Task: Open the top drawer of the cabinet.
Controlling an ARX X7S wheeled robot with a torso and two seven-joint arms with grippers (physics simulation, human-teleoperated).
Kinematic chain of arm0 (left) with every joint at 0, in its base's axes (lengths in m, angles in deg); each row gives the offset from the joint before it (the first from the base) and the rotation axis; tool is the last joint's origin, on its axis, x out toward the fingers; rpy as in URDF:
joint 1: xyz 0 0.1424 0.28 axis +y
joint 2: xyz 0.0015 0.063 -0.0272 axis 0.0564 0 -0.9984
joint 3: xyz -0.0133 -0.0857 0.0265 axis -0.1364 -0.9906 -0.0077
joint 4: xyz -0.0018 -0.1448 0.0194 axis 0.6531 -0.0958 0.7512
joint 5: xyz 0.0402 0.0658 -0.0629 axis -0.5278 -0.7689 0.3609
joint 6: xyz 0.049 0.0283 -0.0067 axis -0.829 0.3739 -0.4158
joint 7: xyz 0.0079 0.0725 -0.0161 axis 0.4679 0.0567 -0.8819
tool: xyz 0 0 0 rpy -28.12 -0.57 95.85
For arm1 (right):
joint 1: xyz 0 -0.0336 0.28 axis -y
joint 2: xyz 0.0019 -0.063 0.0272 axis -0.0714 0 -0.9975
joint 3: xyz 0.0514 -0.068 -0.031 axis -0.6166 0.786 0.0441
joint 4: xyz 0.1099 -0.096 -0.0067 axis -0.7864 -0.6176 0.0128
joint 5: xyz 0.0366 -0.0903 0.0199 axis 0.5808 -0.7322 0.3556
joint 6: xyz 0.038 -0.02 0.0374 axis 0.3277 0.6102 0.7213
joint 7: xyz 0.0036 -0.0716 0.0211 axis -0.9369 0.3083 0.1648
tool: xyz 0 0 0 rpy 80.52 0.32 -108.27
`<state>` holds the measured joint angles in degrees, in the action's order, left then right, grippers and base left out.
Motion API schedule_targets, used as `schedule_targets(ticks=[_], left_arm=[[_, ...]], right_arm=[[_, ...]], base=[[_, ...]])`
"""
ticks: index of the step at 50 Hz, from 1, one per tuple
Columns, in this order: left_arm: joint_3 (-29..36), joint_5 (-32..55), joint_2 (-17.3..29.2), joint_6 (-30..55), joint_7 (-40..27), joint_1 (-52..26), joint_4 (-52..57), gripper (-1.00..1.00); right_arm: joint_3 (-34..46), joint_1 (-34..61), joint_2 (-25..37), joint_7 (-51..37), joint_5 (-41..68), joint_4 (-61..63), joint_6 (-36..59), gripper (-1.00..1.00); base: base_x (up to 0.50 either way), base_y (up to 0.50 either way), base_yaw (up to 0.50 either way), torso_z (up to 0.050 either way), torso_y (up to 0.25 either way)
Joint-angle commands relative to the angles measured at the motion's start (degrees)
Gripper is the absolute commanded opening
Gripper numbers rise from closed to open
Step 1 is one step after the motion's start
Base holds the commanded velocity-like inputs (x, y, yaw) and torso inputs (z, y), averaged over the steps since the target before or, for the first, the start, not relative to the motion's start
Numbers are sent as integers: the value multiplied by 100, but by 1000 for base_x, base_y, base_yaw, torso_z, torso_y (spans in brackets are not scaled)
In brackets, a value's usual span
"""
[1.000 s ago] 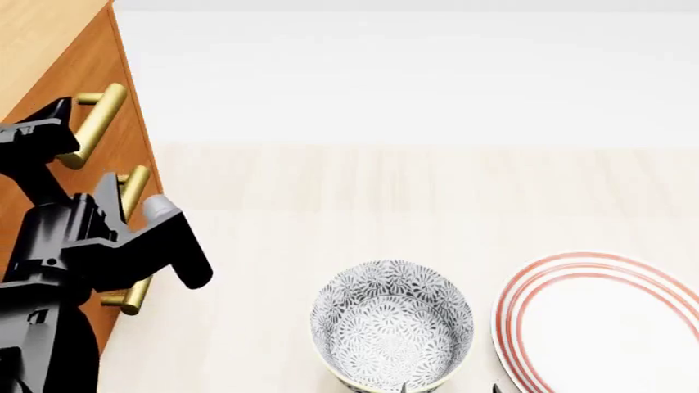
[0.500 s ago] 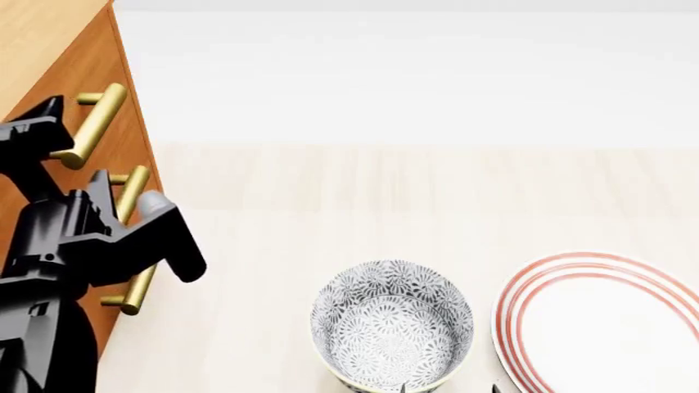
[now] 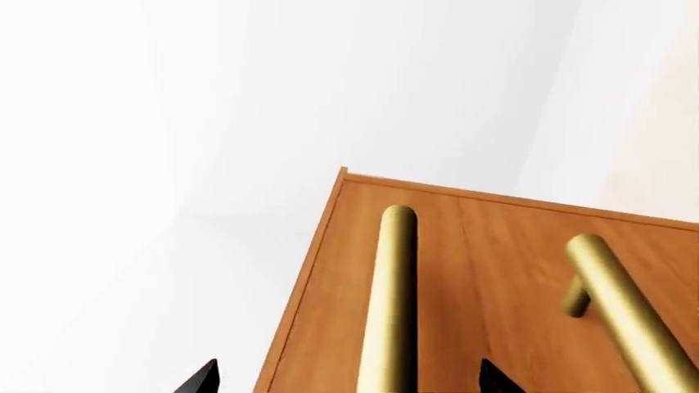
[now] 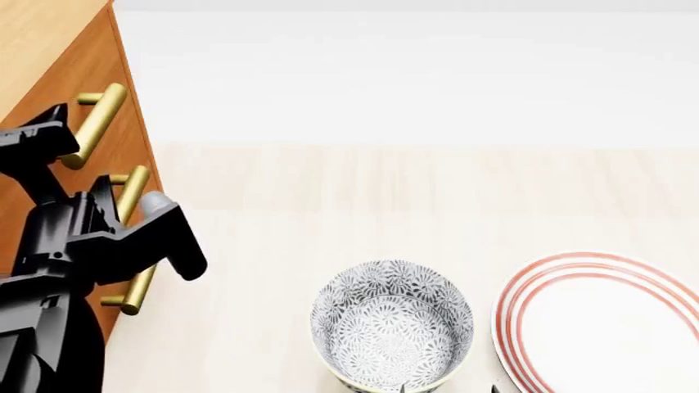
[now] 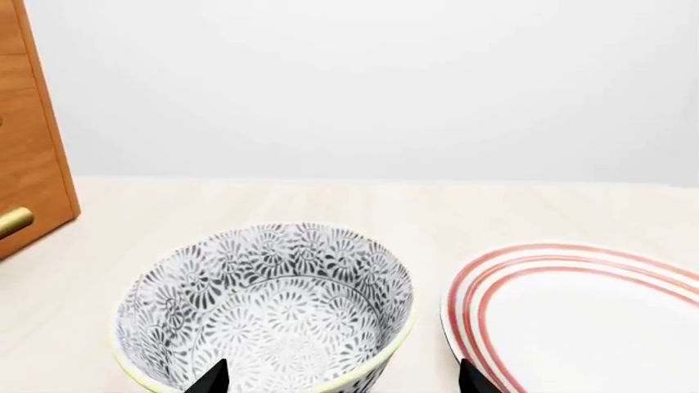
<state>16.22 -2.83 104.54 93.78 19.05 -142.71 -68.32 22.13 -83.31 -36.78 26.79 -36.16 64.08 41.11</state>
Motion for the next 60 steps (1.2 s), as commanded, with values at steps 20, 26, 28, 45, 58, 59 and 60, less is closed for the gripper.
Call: schedule_targets(ticks=[20, 26, 28, 45, 58, 59, 60], left_arm=[[-112, 145, -192, -364, -270, -58, -691, -100], [-93, 128, -206, -353, -274, -38, -658, -100], [-71, 110, -213, -327, -248, -43, -611, -100], [197, -27, -501, -337, -135, -138, -424, -100], [420, -148, -738, -301, -5, -266, -280, -100], [429, -151, -757, -304, -7, -265, -284, -100], [430, -150, -757, -304, -7, -266, -285, -100]], right_arm=[[50, 45, 19, -26, 62, -77, -21, 100], [64, 46, 28, -32, 72, -75, -18, 100], [75, 50, 35, -41, 51, -74, -22, 100], [118, 44, 67, -26, 79, -74, -59, 100], [154, 25, 103, -17, 101, -18, -69, 100], [156, 24, 106, -19, 103, -7, -64, 100], [158, 24, 108, -21, 104, -6, -64, 100]], base=[[1, 0, 0, 0, 0], [5, 0, -1, 0, 0], [8, 0, -3, 0, 0], [4, 0, -3, 0, 0], [5, 0, -4, 0, 0], [0, 0, 0, 0, 0], [11, 0, -4, 0, 0]])
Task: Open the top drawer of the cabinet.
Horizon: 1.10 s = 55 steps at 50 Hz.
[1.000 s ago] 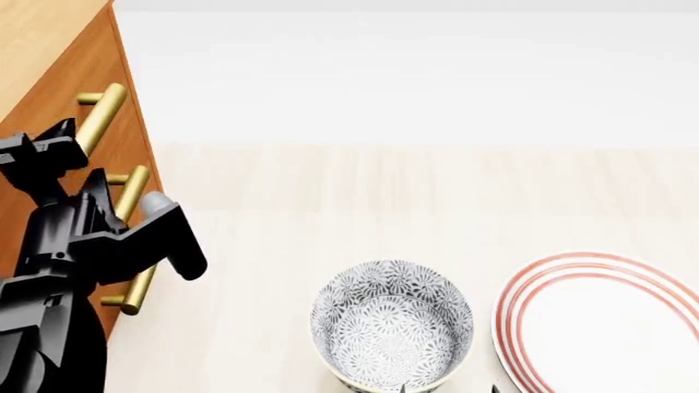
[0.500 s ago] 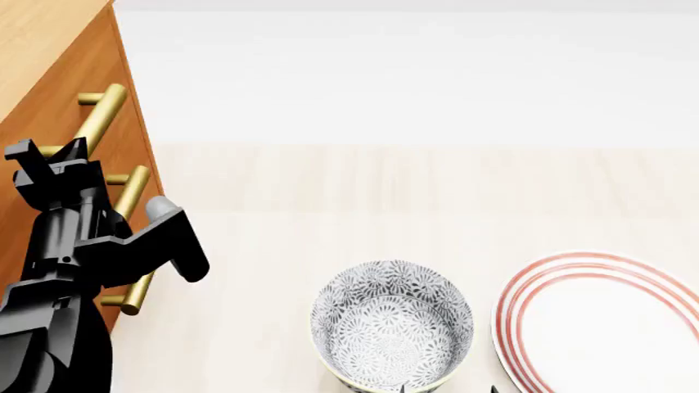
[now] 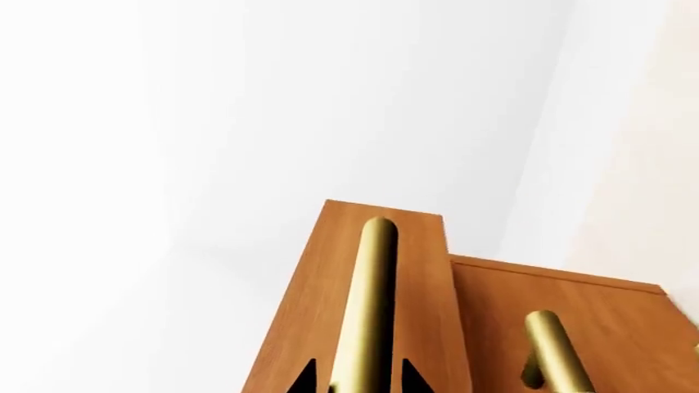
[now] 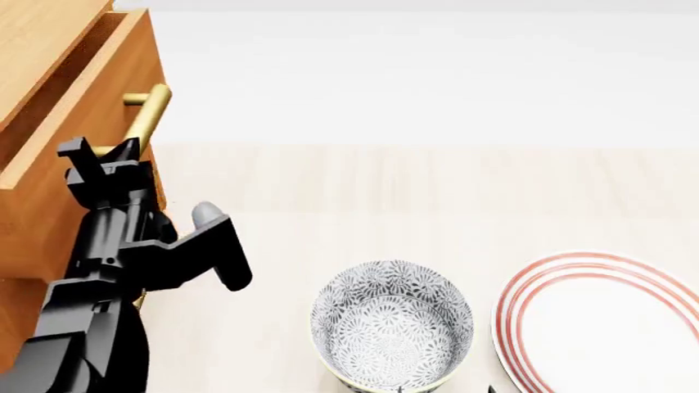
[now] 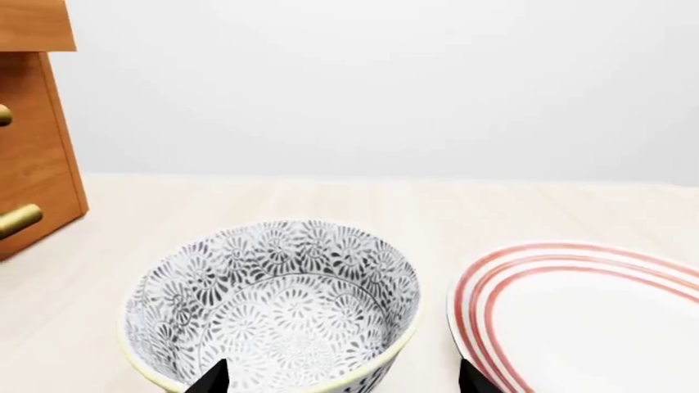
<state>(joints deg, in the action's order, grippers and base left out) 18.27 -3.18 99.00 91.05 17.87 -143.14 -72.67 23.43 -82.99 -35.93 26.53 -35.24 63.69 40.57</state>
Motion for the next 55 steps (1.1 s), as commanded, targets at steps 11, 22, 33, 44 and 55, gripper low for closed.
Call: schedule_targets(ticks=[11, 22, 33, 44, 55], left_arm=[[337, -129, -426, -86, 107, -219, 106, -100], [444, -160, -604, -76, 173, -252, 204, -100], [536, -200, -678, -82, 204, -250, 332, -100], [421, -228, -690, 100, 213, -279, 569, 100], [50, -49, -768, 366, 412, -9, 1863, 100]], right_arm=[[63, -14, 51, 21, 21, 46, -27, 100], [85, -26, 76, 32, 55, 89, -34, 100], [93, -6, 80, 30, 87, 62, -33, 100], [91, 18, 81, 23, 133, 30, -21, 100], [117, 21, 100, 13, 154, 58, 18, 100]], base=[[2, 0, -2, 0, 0], [-1, 0, 0, 0, 0], [-5, 0, 0, 0, 2], [-6, 0, 0, 0, 3], [0, 0, 0, 0, 0]])
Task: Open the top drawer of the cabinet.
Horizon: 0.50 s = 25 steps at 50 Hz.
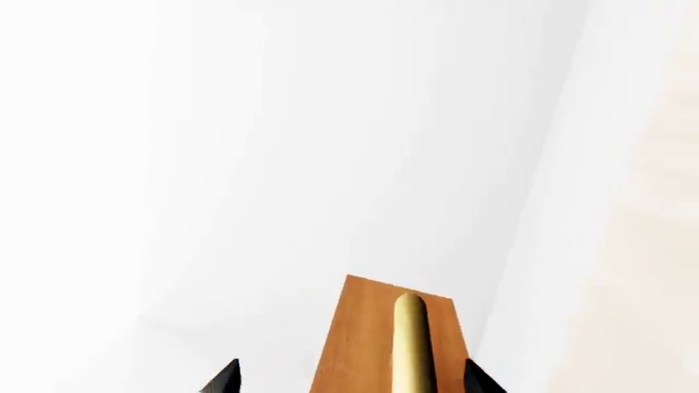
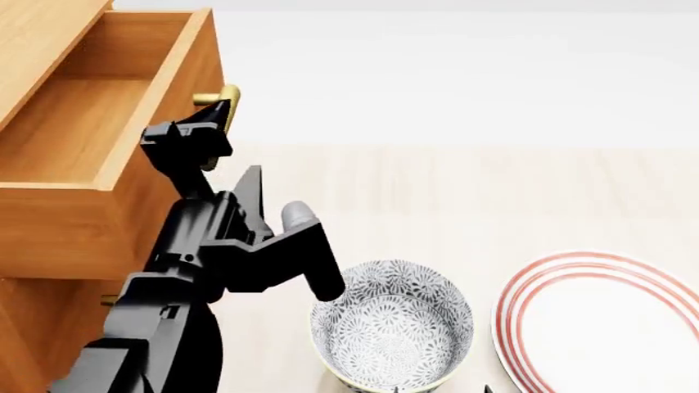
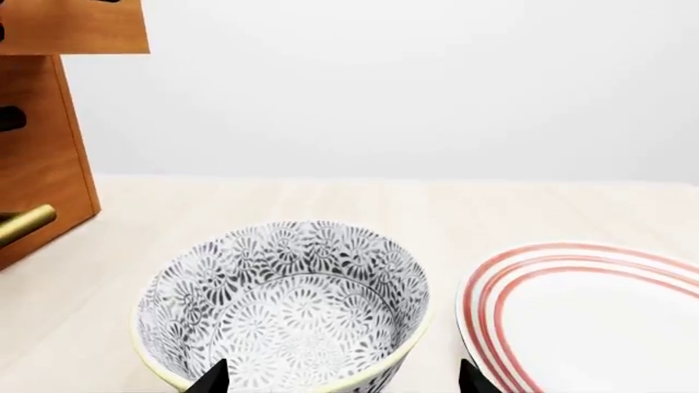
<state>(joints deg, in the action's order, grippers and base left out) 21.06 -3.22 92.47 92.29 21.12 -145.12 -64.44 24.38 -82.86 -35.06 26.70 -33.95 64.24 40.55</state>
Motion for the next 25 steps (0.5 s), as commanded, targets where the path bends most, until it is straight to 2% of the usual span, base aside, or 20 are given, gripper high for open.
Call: schedule_targets(ticks=[1, 4, 13, 25], left_arm=[[-318, 15, -147, 248, 99, 238, 1181, 100], [-345, -44, -214, 388, 94, 293, 1519, 100], [-1185, 601, -600, 541, 330, 637, 2263, 100], [-1686, 845, -909, 1053, 497, 378, 2985, 100]], right_arm=[[25, 8, 16, -4, 24, 6, 22, 100], [37, 8, 13, 3, 16, -20, -5, 100], [70, -2, 28, 6, 11, -12, -15, 100], [107, -4, 42, 14, 12, -19, -32, 100]], base=[[0, 0, 0, 0, 0], [0, 0, 0, 0, 0], [0, 0, 0, 0, 0], [0, 0, 0, 0, 0]])
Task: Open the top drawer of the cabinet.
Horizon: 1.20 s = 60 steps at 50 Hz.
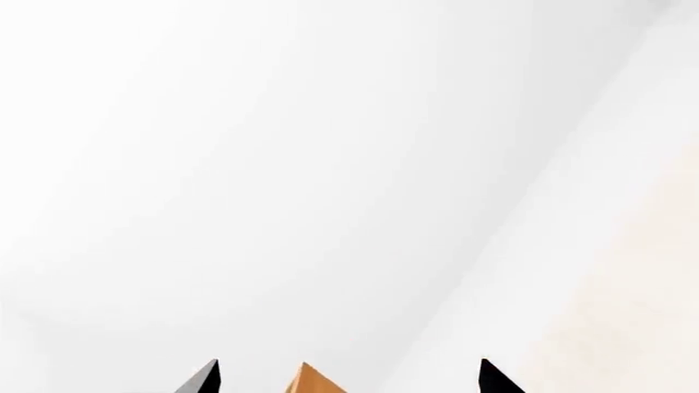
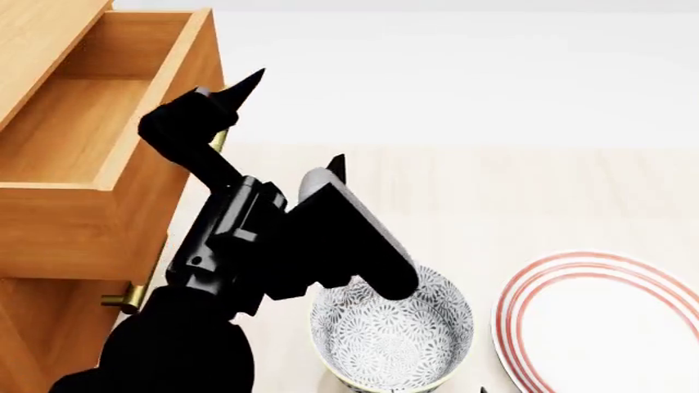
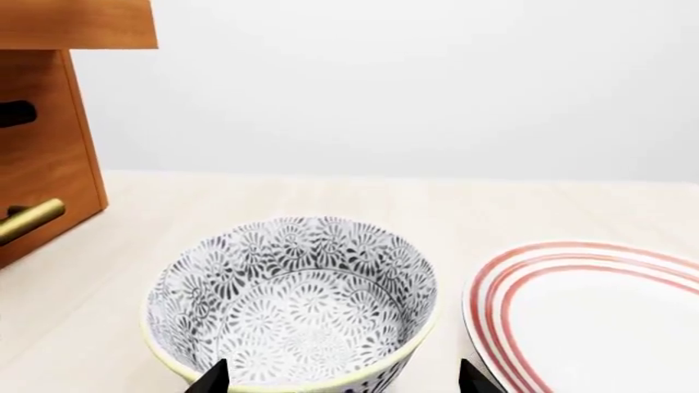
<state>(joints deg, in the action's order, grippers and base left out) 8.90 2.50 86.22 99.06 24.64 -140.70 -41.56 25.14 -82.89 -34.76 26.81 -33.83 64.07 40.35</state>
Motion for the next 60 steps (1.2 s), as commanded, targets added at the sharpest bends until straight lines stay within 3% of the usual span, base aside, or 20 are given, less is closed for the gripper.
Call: schedule_targets(ticks=[1, 18, 38, 60], left_arm=[[-514, 296, -311, 442, 145, -106, 762, 100], [-1645, 1446, -344, 1208, -201, -905, 1087, 100], [-2466, 1911, -101, 681, -289, -1212, -144, 100], [-3095, 2474, -270, 452, -485, -1177, -1022, 100]], right_arm=[[33, -6, 16, 5, 1, -1, -19, 100], [62, 4, 32, -12, 10, -5, -6, 100], [213, 60, 81, 78, 42, -6, 202, 100], [278, 72, 99, 77, 53, -2, 232, 100]], base=[[0, 0, 0, 0, 0], [0, 0, 0, 0, 0], [0, 0, 0, 0, 0], [0, 0, 0, 0, 0]])
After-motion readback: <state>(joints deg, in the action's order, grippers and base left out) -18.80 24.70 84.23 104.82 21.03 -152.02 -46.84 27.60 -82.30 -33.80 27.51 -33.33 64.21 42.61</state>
